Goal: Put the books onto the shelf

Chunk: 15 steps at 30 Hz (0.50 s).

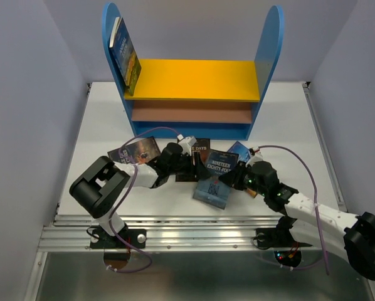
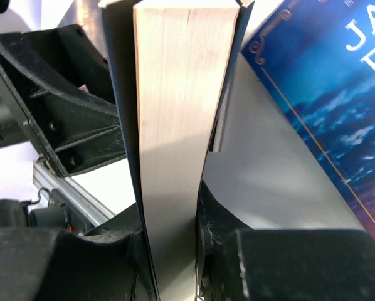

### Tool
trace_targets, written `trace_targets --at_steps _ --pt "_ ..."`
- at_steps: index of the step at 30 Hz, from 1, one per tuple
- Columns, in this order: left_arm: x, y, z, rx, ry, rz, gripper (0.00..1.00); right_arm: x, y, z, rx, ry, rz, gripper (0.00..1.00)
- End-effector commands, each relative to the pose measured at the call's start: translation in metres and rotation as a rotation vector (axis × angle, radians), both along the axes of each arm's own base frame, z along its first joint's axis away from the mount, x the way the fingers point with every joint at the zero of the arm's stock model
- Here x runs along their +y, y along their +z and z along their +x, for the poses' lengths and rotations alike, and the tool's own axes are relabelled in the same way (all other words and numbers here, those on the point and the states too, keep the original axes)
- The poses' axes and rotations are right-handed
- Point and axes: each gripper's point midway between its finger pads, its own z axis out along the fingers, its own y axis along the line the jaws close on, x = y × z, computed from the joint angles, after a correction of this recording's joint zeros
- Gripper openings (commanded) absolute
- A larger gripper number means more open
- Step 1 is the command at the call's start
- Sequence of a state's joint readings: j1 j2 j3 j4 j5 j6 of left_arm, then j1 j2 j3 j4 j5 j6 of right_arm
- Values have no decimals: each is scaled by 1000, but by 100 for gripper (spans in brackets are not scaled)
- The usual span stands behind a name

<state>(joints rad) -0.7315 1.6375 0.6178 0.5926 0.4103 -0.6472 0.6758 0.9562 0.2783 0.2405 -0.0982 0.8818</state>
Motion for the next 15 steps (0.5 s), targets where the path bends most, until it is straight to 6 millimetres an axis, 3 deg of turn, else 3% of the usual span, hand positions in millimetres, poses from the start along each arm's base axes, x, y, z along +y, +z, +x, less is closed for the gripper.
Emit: trace_targets --at_steps 1,10,12,15 --pt "-8 30 -11 -46 -73 -64 60 21 95 2 -278 90 207 1" --pt "-5 146 -43 -294 -232 -297 65 22 171 -22 -474 203 320 1" --pt "1 165 -51 -341 -241 -334 67 23 191 -29 -525 239 344 1" --pt "6 176 -61 -367 -268 -362 67 24 214 -37 -600 289 351 1"
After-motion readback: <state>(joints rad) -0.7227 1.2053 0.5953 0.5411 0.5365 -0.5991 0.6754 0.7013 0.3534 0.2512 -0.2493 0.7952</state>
